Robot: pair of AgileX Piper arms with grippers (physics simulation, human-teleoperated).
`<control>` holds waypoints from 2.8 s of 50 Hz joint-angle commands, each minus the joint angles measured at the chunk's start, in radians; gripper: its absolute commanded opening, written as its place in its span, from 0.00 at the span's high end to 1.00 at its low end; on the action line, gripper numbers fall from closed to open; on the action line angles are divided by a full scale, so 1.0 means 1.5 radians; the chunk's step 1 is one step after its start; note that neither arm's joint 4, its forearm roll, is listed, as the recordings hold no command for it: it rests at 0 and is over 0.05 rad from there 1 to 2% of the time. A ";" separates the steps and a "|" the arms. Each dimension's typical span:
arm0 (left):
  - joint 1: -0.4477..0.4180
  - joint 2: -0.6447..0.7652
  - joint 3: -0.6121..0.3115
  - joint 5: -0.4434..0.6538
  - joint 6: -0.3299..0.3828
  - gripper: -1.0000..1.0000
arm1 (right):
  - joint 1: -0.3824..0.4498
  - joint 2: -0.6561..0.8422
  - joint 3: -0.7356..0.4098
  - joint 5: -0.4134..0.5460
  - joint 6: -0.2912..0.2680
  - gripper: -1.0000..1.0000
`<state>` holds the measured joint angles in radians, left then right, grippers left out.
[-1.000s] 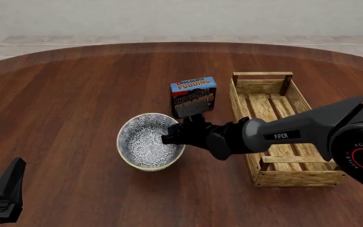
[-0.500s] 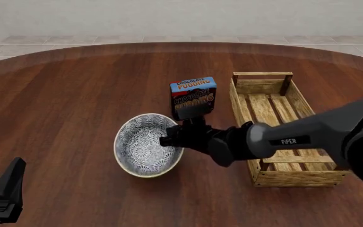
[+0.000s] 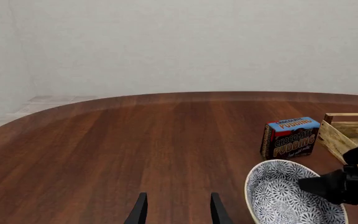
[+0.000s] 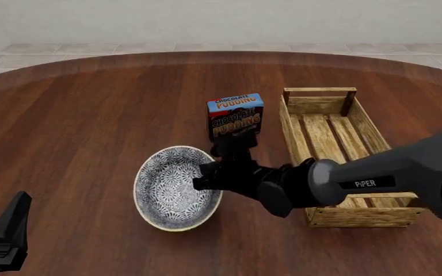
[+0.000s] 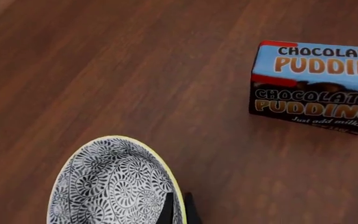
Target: Pick up the bowl on the left and put it in the tray.
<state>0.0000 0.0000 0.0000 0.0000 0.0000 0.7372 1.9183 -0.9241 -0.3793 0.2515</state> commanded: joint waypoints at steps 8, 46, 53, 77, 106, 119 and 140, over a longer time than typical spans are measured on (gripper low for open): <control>0.000 0.000 0.000 0.000 0.000 0.00 | 0.018 -0.044 0.049 -0.024 0.032 1.00; 0.000 0.000 0.000 0.000 0.000 0.00 | 0.028 -0.166 0.096 -0.009 0.031 1.00; 0.000 0.000 0.000 0.000 0.000 0.00 | 0.029 -0.193 0.100 0.003 0.025 1.00; 0.000 0.000 0.000 0.000 0.000 0.00 | 0.011 -0.248 0.101 0.028 -0.026 1.00; 0.000 0.000 0.000 0.000 0.000 0.00 | -0.017 -0.318 0.120 0.031 -0.051 1.00; 0.000 0.000 0.000 0.000 0.000 0.00 | -0.047 -0.393 0.135 0.048 -0.069 1.00; 0.000 0.000 0.000 0.000 0.000 0.00 | -0.053 -0.450 0.151 0.064 -0.072 1.00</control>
<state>0.0000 0.0000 0.0000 0.0000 0.0000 0.6636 1.2798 -0.7038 -0.2898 0.1370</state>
